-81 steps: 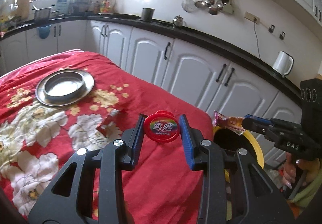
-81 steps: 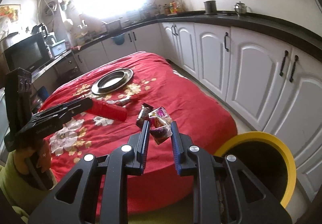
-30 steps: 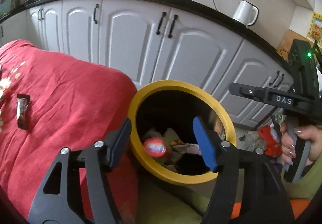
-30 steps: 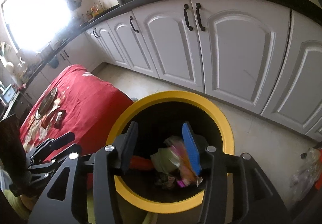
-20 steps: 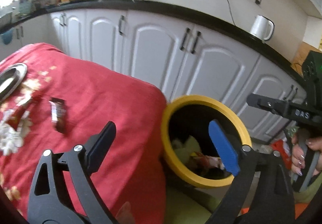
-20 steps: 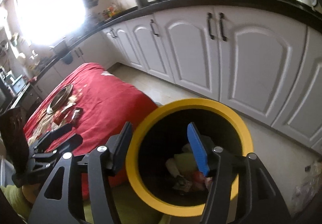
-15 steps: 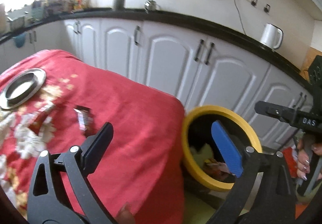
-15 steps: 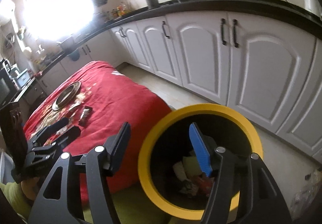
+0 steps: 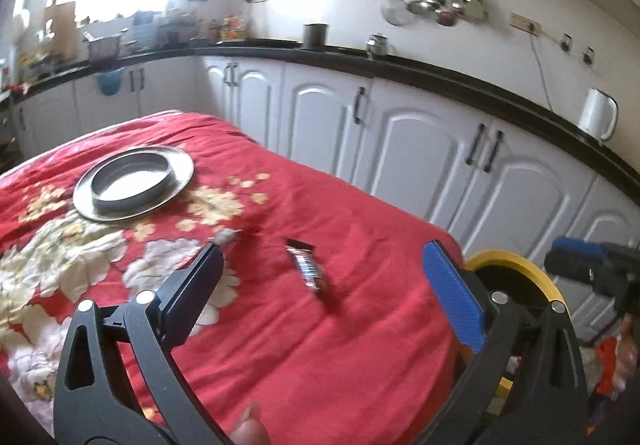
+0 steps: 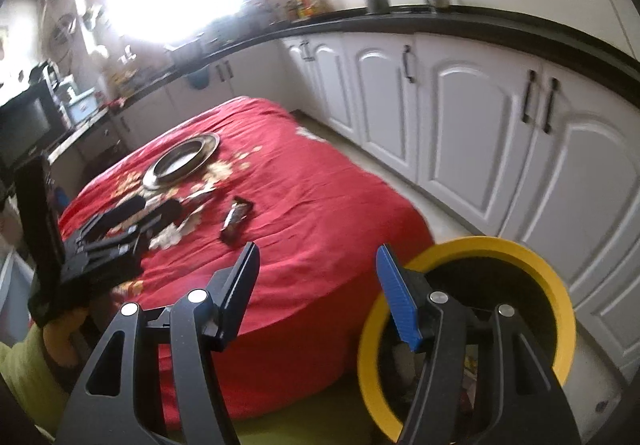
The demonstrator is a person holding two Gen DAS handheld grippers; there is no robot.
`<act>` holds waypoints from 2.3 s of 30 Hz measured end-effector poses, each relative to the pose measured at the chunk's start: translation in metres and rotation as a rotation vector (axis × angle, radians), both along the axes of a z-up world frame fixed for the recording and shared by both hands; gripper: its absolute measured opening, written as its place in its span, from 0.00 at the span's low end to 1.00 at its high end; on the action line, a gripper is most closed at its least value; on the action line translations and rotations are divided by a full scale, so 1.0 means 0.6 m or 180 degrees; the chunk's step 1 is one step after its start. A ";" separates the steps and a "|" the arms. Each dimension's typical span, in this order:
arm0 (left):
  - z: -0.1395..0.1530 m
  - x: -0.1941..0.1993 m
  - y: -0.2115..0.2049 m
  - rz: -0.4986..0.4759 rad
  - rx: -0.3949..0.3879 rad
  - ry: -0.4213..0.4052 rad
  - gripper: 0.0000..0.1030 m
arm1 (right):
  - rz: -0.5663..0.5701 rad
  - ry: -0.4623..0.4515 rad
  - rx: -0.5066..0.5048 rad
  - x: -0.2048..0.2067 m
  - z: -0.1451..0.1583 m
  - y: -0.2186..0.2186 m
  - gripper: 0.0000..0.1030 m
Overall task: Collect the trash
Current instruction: 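Move both open tools back toward the chocolate bar and red wrapper, then grasp the red wrapper with the left tool while the right tool grasps the chocolate bar, then carry the red wrapper and chocolate bar with both tools over the bin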
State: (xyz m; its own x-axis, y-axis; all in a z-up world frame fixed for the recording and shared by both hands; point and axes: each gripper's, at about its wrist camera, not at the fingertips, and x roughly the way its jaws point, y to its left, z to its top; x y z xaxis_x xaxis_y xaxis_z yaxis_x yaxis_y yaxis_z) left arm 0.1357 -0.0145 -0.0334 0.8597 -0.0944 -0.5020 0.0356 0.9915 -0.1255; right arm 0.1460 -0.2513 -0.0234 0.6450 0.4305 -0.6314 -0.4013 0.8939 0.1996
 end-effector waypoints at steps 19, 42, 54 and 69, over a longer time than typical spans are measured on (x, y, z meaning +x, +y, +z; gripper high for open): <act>-0.059 0.046 0.176 0.0467 -0.0486 0.0483 0.77 | 0.0559 0.0151 -0.0241 0.069 -0.050 0.180 0.57; -0.117 0.095 0.192 0.0089 -0.1083 0.0821 0.21 | 0.0623 0.0812 -0.0212 0.161 -0.149 0.254 0.16; -0.104 0.081 0.158 -0.0063 -0.0865 0.0789 0.05 | 0.0638 0.0564 -0.0345 0.107 -0.125 0.208 0.16; -0.054 0.051 0.055 -0.0502 -0.0575 0.0619 0.05 | 0.0256 0.0288 -0.0208 0.069 -0.053 0.070 0.15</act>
